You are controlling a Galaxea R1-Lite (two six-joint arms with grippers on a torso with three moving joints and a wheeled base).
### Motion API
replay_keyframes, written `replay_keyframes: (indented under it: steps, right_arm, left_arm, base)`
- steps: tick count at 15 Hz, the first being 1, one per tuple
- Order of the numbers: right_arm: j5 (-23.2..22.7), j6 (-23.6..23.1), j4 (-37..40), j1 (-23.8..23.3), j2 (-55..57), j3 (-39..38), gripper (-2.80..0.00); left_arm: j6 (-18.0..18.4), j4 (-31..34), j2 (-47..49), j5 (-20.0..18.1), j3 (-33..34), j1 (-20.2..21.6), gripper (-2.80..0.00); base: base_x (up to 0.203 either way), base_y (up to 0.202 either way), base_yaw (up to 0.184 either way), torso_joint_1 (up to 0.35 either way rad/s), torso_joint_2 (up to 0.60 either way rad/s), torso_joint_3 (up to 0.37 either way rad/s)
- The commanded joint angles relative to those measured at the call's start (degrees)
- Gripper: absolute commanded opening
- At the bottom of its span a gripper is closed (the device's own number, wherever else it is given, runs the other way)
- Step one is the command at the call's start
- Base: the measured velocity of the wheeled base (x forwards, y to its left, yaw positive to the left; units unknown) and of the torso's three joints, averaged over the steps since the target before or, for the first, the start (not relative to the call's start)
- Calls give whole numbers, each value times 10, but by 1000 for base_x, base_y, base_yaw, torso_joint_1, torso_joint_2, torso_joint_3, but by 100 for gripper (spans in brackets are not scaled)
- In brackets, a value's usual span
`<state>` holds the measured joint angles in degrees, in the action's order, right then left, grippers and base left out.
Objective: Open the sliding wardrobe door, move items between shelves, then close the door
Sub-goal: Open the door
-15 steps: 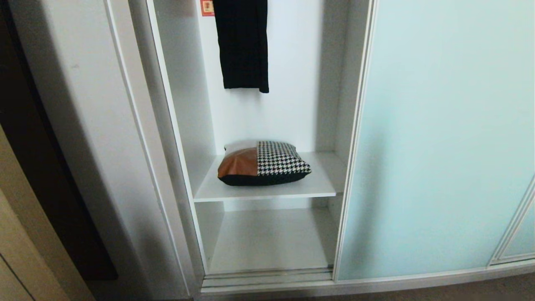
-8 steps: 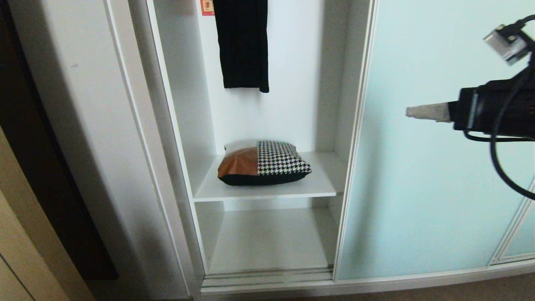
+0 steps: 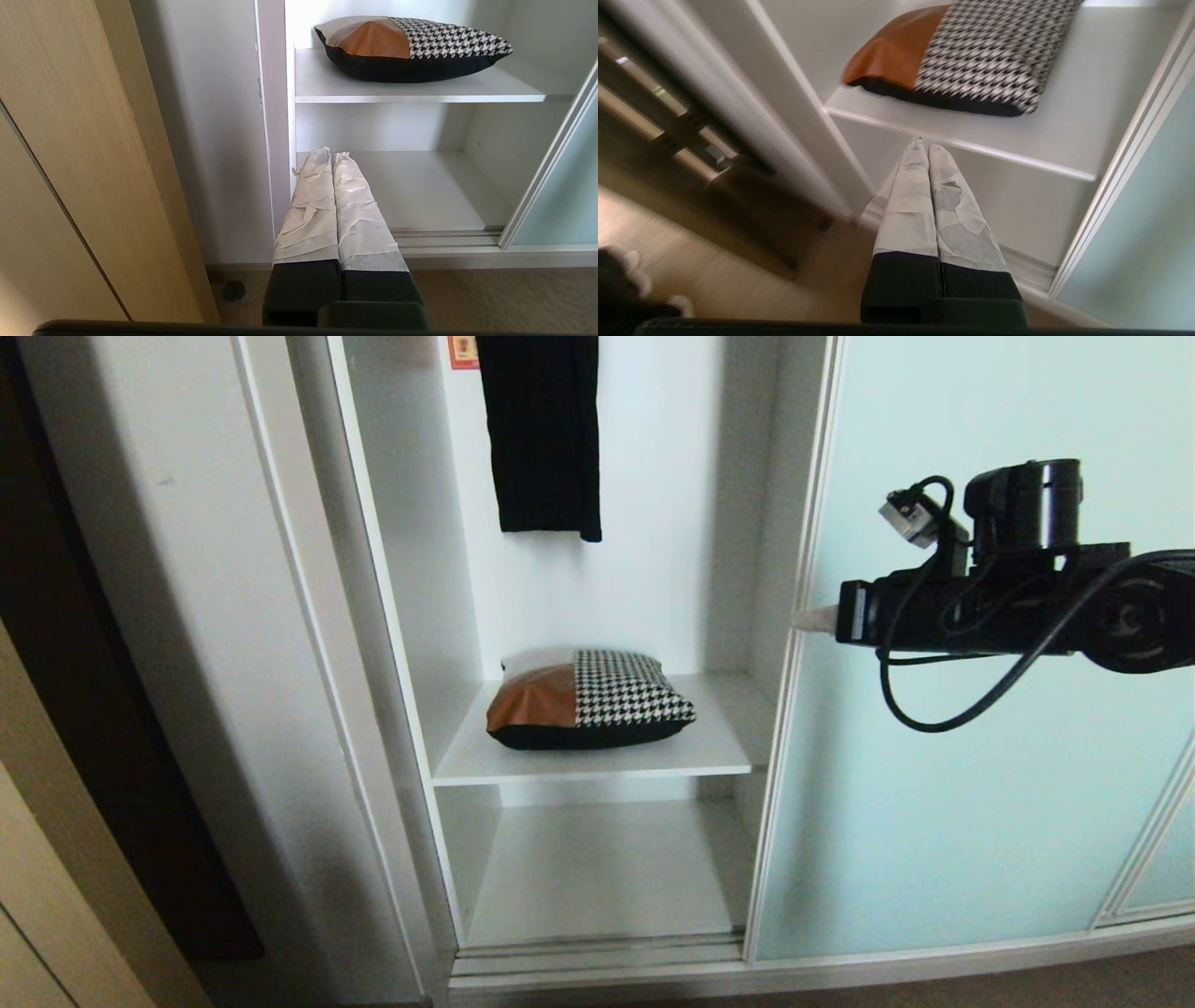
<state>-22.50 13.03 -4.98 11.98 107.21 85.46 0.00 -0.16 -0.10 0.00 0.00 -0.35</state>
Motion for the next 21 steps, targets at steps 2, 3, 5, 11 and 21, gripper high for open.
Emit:
replay_keyframes:
  steps: [2, 3, 5, 11, 21]
  right_arm:
    - [69, 3, -35, 12, 92, 36, -280]
    - [87, 12, -43, 14, 110, 49, -280]
    - [99, 35, -48, 15, 136, 71, -280]
    - [156, 59, -75, 13, 218, 136, -280]
    - [198, 86, -75, -17, 313, 247, -280]
  left_arm:
    - [0, 0, 0, 0, 0, 0, -280]
    - [0, 0, 0, 0, 0, 0, -280]
    - [0, 0, 0, 0, 0, 0, -280]
    - [0, 0, 0, 0, 0, 0, -280]
    - [0, 0, 0, 0, 0, 0, -280]
  base:
    - [0, 0, 0, 0, 0, 0]
    - [0, 0, 0, 0, 0, 0]
    - [0, 0, 0, 0, 0, 0]
    - [0, 0, 0, 0, 0, 0]
    - [0, 0, 0, 0, 0, 0]
